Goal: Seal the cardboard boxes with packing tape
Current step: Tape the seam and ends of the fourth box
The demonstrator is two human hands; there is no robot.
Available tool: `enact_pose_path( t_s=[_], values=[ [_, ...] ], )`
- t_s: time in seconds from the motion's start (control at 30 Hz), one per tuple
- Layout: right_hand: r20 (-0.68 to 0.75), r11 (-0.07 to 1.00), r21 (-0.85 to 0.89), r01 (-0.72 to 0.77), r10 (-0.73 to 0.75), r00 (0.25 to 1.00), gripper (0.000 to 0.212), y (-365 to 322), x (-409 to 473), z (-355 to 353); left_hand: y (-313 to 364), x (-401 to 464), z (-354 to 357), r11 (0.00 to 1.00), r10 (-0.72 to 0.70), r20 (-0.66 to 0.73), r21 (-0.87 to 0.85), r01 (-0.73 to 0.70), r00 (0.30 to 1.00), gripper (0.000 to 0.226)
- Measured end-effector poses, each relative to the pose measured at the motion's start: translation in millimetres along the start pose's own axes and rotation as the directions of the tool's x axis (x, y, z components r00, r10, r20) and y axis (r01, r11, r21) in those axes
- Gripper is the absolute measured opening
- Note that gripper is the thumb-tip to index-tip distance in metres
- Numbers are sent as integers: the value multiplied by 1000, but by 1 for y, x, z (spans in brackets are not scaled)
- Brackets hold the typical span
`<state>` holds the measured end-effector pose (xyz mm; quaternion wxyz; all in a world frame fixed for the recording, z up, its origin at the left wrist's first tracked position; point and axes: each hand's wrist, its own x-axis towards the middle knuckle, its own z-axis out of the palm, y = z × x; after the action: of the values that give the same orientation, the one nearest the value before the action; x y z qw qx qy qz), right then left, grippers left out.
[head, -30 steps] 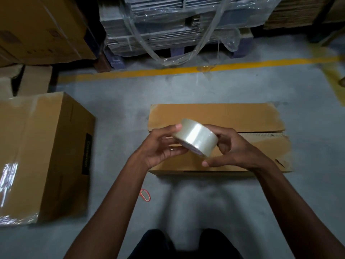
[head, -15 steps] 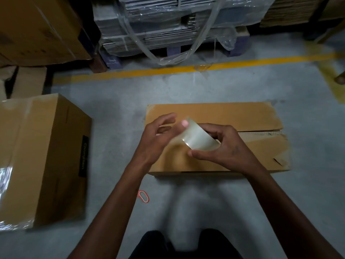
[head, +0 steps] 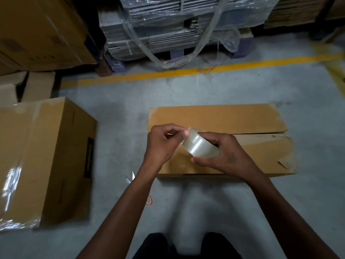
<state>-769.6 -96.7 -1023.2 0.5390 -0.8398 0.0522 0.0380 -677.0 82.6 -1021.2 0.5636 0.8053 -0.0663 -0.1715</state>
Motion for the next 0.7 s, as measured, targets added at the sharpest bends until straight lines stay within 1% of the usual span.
enact_pose_path(
  t_s=[0.07,0.13,0.17,0.2,0.23,0.33,0.4,0.43,0.5,0.57,0.63,0.7],
  values=[
    [-15,998,-48,-34,33,999,67,6,-4,4,-8,-3,7,999,-11,-1,33,11,1000,6],
    [9,995,-67,-70,71,997,86,15,-11,9,-17,-10,14,999,2,-16,37,-1,1000,6],
    [37,993,-101,-64,68,997,94,22,-15,12,-23,-14,17,999,0,-33,36,1,999,8],
    [66,988,-149,-35,45,997,98,29,-19,16,-30,-17,19,999,-12,-54,36,14,998,8],
    [89,984,-180,2,15,996,96,37,-21,20,-35,-19,21,999,-34,-76,38,37,996,8],
    [110,991,-130,42,-28,994,70,48,-16,24,-43,-25,23,991,-115,-160,49,124,980,10],
    [132,986,-149,79,-60,989,57,48,-5,23,-42,-26,22,981,-188,-225,7,194,956,11],
    [155,977,-180,113,-86,984,54,47,3,22,-42,-26,20,973,-228,-260,-44,225,938,12],
    [192,936,-272,224,-176,966,52,47,19,20,-47,-22,13,958,-279,-299,-147,244,913,13],
    [211,888,-349,300,-238,948,51,49,35,20,-54,-16,7,949,-292,-312,-208,235,904,15],
    [213,854,-418,309,-238,948,54,50,47,23,-59,-8,3,939,-300,-317,-263,221,900,13],
    [219,851,-436,292,-215,952,55,47,53,29,-66,2,-3,916,-332,-337,-338,216,881,13]
  ],
)
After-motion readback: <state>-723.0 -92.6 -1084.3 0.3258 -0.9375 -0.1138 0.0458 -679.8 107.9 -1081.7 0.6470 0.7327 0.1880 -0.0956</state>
